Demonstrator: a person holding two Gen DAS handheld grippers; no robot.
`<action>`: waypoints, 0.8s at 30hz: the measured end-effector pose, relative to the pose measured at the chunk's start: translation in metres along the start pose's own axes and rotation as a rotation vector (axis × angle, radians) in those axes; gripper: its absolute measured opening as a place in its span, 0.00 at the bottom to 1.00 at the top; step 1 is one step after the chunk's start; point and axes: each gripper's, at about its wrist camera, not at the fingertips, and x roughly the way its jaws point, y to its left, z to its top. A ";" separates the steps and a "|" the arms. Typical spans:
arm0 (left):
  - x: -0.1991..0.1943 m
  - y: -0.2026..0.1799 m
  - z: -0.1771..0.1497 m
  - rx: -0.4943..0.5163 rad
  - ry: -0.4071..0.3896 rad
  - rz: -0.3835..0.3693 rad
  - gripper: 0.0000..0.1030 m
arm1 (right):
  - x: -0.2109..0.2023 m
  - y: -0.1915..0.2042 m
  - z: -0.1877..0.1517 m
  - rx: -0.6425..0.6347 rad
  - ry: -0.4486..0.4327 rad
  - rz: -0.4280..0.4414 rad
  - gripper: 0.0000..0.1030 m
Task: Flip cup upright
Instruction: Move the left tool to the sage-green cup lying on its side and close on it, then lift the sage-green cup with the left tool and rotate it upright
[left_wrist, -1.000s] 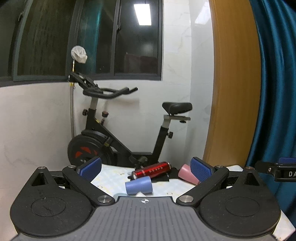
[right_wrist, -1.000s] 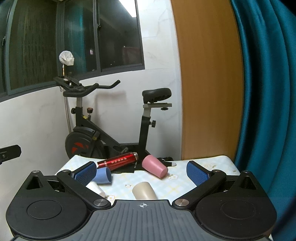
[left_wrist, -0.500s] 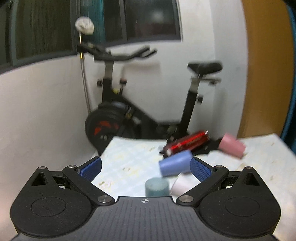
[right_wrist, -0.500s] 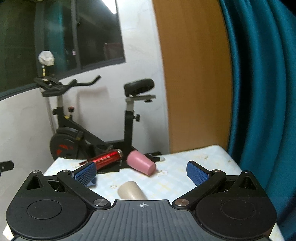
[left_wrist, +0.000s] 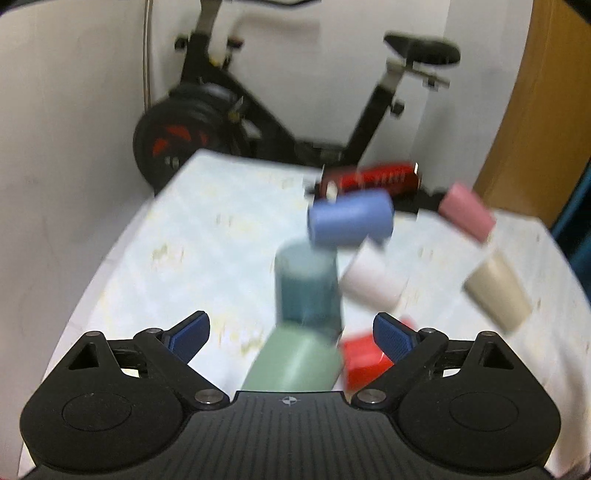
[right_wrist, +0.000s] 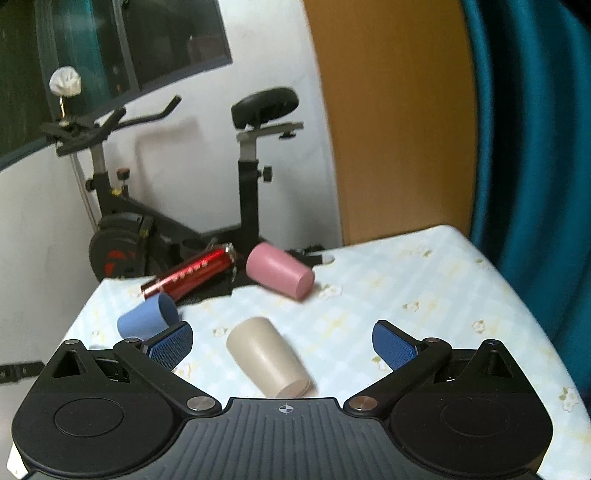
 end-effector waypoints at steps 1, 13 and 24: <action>0.003 0.003 -0.009 0.002 0.017 -0.001 0.92 | 0.003 0.001 -0.002 -0.004 0.011 0.005 1.00; 0.042 0.020 -0.048 0.014 0.145 -0.012 0.86 | 0.012 0.021 -0.014 -0.069 0.068 0.016 1.00; 0.049 0.014 -0.047 -0.008 0.170 -0.048 0.69 | 0.014 0.026 -0.016 -0.090 0.090 0.017 1.00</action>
